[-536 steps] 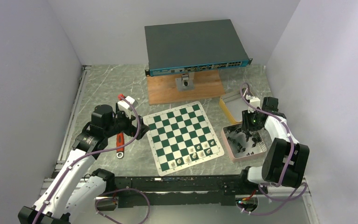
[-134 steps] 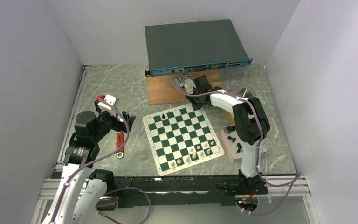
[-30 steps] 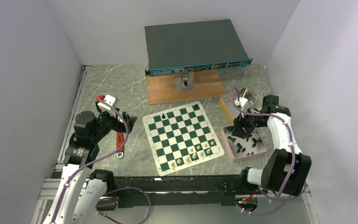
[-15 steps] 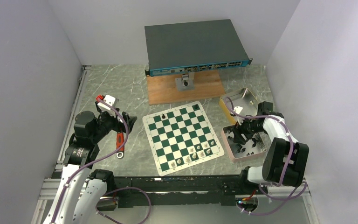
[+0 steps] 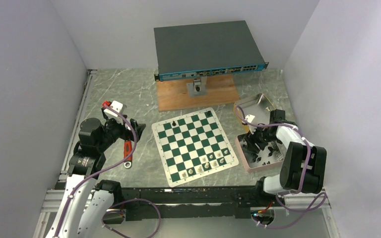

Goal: Set up the chess pieces on the board

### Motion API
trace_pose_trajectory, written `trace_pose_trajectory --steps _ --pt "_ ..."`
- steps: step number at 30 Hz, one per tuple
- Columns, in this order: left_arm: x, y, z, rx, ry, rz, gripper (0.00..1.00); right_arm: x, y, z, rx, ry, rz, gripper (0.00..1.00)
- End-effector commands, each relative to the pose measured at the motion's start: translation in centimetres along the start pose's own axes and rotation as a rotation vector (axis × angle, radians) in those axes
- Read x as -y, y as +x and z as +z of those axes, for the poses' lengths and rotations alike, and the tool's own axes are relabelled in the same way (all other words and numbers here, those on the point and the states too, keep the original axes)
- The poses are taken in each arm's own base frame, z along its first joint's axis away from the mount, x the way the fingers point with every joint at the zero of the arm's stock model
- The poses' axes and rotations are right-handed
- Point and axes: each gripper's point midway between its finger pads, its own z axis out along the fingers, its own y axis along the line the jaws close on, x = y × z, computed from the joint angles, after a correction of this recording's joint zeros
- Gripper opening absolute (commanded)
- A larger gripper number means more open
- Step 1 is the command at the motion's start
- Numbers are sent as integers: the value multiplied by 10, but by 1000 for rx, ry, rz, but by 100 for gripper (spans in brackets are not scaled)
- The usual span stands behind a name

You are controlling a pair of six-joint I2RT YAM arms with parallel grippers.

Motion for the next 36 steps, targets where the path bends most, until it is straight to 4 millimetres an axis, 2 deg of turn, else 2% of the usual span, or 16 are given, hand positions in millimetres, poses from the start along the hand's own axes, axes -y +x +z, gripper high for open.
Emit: trace_pose_trajectory --steps 1,7,17,26,31,36 --pt "3 -17 -1 48 15 5 99 5 -1 6 4 21 -6 57" --pt "3 -17 -1 48 15 5 99 4 1 9 -6 14 -9 43" --pt "3 -16 0 45 19 5 99 -1 1 3 -17 -3 -42 7" --pt "11 -17 2 48 66 -5 99 6 -10 -29 -24 78 -86 2" --pt "31 -21 5 61 179 -57 99 1 -20 -42 4 90 -78 2" --pt "50 -23 10 45 290 -174 99 -11 -44 -57 101 72 -85 2"
